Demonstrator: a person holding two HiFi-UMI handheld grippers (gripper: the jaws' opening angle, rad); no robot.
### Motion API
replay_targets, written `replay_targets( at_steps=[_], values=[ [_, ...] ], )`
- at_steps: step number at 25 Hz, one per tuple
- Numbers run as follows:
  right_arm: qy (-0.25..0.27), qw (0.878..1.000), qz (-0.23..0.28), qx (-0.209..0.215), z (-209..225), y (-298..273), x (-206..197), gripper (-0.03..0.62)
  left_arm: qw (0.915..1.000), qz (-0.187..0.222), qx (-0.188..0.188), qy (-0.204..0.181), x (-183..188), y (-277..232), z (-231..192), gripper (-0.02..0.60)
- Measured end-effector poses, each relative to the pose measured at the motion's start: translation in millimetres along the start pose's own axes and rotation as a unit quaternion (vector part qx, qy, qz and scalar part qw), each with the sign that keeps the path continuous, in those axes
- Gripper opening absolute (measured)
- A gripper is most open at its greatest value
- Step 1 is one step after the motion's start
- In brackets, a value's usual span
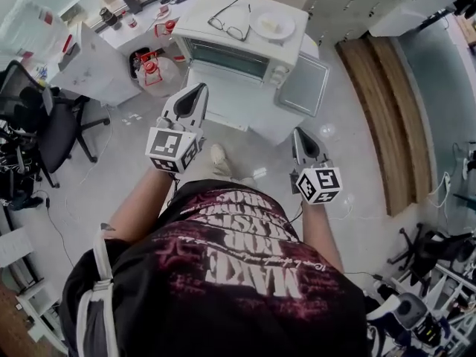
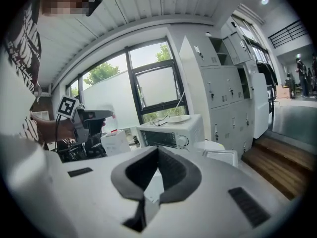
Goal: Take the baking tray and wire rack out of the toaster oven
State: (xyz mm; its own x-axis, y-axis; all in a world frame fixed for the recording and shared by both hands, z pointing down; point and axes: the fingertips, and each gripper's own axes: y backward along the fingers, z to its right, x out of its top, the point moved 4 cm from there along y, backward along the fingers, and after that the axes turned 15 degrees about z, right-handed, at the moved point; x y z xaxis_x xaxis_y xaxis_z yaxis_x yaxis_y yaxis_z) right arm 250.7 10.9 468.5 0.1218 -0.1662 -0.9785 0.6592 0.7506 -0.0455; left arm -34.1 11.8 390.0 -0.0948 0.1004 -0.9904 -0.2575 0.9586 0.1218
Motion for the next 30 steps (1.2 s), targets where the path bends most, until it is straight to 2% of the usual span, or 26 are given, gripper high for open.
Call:
replay_targets(
  at_steps=[3, 7, 13, 18, 24, 30],
  values=[
    [0.004, 1.000, 0.002, 0.022, -22.8, 1.1, -6.2, 0.003, 0.9998, 0.007, 0.015, -0.012, 7.2, 26.5, -6.3, 0.006],
    [0.005, 1.000, 0.008, 0.026, -53.5, 4.6, -7.1, 0.003, 0.9996, 0.007, 0.016, -0.020, 11.0, 46.5, -12.9, 0.006],
    [0.016, 1.000, 0.012, -0.008, -75.2, -12.9, -7.2, 0.003, 0.9991, 0.012, -0.016, -0.036, 15.7, 49.4, -33.5, 0.006],
    [0.000, 0.999, 0.015, -0.040, -110.4, -46.7, -12.8, 0.003, 0.9983, 0.000, -0.049, -0.033, 16.9, 56.7, -86.1, 0.006],
    [-0.005, 0.998, 0.007, -0.058, -168.1, -101.5, -27.0, 0.003, 0.9978, -0.001, -0.065, -0.013, 16.4, 59.7, -166.6, 0.006],
    [-0.031, 0.995, 0.002, -0.089, -205.4, -133.5, -36.4, 0.003, 0.9944, -0.003, -0.105, 0.003, 12.5, 53.4, -213.2, 0.006]
  ],
)
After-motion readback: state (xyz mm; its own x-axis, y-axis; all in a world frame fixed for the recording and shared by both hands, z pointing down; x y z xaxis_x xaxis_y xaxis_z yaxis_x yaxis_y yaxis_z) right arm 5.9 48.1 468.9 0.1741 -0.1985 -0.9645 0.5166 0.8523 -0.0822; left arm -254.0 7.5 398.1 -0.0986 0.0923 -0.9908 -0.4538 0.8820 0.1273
